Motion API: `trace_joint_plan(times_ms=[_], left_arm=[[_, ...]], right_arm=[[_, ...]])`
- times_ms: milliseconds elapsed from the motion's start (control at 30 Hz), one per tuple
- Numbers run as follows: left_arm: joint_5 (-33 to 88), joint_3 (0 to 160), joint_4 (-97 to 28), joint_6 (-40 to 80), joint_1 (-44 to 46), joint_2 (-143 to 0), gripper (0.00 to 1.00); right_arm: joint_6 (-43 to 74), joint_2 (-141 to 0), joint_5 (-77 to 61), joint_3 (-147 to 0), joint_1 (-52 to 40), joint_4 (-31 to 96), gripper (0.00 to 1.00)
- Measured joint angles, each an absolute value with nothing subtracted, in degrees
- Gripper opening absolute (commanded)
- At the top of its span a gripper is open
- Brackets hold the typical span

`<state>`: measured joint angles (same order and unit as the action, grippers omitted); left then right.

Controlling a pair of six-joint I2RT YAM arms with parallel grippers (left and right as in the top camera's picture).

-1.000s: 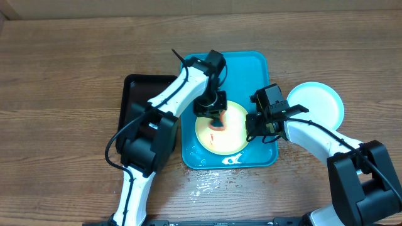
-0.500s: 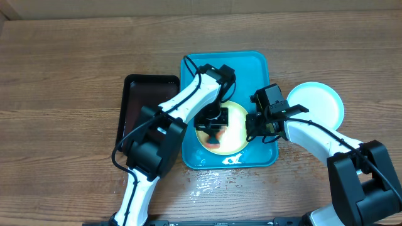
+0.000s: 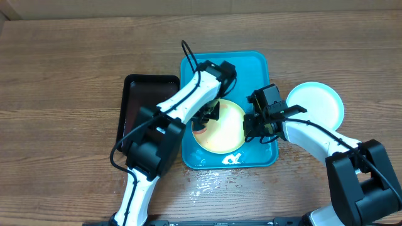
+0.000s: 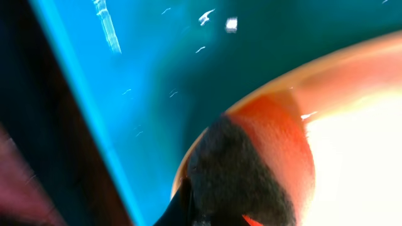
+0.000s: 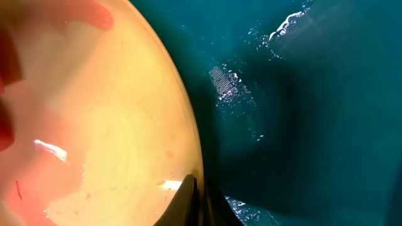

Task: Clean dirty plates on tray and stack at the side
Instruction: 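Scrub the yellow plate with the sponge while right gripper holds rim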

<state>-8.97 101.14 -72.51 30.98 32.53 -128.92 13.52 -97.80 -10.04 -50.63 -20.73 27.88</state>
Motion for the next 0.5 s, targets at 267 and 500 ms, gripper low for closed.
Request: trace_joint_plan(times_ms=[267, 500], left_arm=[[15.33, 100.77, -59.37, 28.10, 28.42, -128.92, 0.04], [25.67, 97.41, -57.65, 28.32, 33.15, -128.92, 0.04]], right_arm=[[13.50, -97.78, -8.99, -50.74, -20.25, 28.12, 0.04], [13.45, -97.78, -8.69, -50.74, -20.23, 28.10, 0.04]])
